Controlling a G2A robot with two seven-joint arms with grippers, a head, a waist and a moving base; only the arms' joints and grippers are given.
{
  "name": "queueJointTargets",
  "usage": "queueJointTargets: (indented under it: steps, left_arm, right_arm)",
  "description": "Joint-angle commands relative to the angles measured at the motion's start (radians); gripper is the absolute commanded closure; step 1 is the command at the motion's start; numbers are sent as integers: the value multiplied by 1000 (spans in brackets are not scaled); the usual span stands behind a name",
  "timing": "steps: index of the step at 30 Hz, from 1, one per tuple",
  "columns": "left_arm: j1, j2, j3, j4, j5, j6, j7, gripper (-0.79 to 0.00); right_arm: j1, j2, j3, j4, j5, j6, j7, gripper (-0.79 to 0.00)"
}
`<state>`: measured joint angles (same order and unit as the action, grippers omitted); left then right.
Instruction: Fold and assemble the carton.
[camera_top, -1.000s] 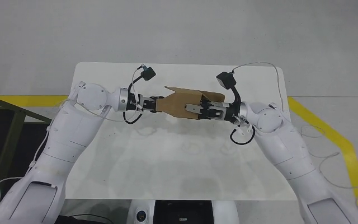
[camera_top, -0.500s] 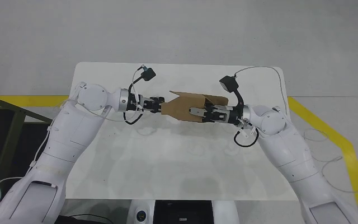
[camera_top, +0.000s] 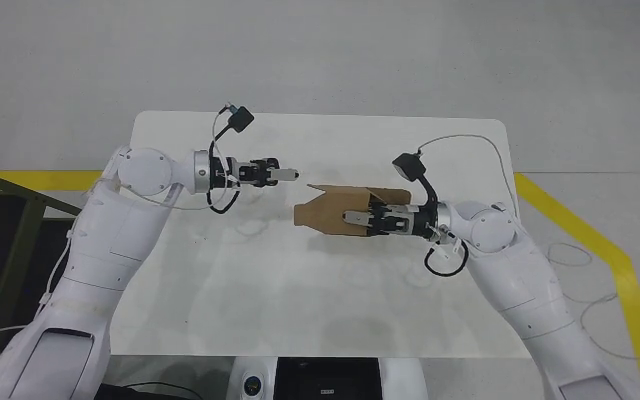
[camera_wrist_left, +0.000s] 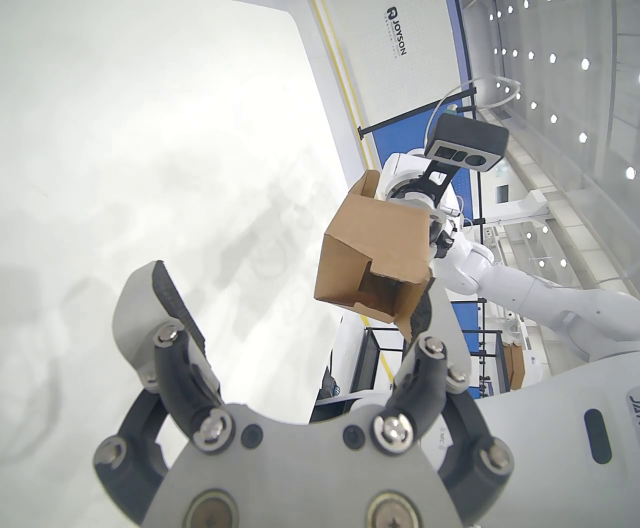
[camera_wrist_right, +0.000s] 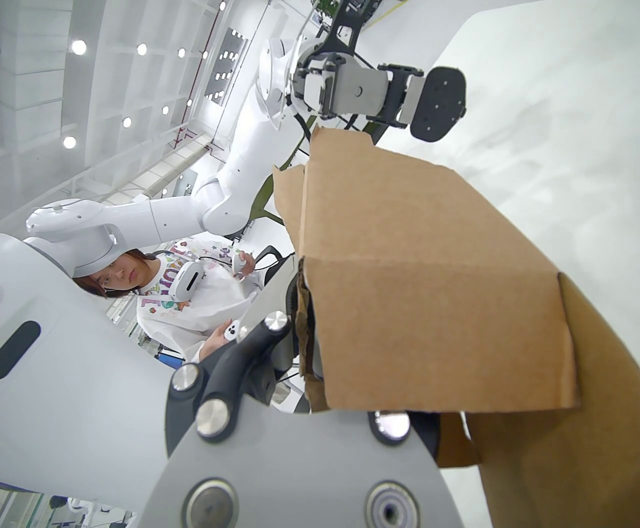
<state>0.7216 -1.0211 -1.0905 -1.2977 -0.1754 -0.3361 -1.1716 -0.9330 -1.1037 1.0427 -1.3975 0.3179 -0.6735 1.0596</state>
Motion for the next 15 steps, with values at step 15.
queueJointTargets:
  steps: [15]
  left_arm:
    - [-6,-12,63,-13,-8,8,-27,-785]
  right_arm:
    - [25,-9,-20,1,1,-10,-43,0]
